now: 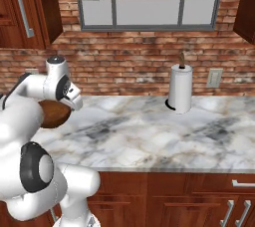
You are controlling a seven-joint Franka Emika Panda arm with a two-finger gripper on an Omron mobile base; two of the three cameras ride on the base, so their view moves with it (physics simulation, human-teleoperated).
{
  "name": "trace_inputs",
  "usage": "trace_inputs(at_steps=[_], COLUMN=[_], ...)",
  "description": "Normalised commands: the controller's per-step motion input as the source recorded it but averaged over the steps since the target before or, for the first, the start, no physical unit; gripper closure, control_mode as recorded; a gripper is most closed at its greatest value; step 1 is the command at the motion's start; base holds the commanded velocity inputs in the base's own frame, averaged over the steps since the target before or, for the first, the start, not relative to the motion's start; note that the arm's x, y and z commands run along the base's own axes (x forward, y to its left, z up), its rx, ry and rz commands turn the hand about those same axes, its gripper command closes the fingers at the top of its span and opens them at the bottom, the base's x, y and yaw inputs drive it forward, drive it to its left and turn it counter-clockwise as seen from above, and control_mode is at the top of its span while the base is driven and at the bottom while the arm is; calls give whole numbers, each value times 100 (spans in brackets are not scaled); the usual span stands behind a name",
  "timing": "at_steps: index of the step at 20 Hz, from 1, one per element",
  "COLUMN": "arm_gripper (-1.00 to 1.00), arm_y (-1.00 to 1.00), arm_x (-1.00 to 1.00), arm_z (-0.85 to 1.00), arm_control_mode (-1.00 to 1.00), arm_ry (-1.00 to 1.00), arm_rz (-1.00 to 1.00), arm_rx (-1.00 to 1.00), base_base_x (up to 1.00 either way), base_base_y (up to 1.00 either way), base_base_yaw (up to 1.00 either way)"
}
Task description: Pick the cup and bowl from the counter and place them on the counter next to the sink.
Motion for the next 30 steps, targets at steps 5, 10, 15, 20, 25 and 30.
trace_inputs(at_steps=[5, 10, 15, 20, 25, 30], arm_gripper=[-100, -100, -100, -100, -100, -100], arm_y=[23, 28, 22, 9, 0, -2], arm_x=[51, 40, 4, -12, -2, 7], arm_z=[-2, -8, -40, -45, -13, 1], arm_control_mode=[-100, -100, -100, -100, -100, -100], arm_ry=[11, 8, 0, 0, 0, -2], arm_rz=[0, 0, 0, 1, 9, 10], arm_rx=[0, 0, 1, 0, 0, 0], base_base_x=[0, 0, 0, 0, 0, 0], base_base_y=[0, 0, 0, 0, 0, 0], base_base_yaw=[0, 0, 0, 0, 0, 0])
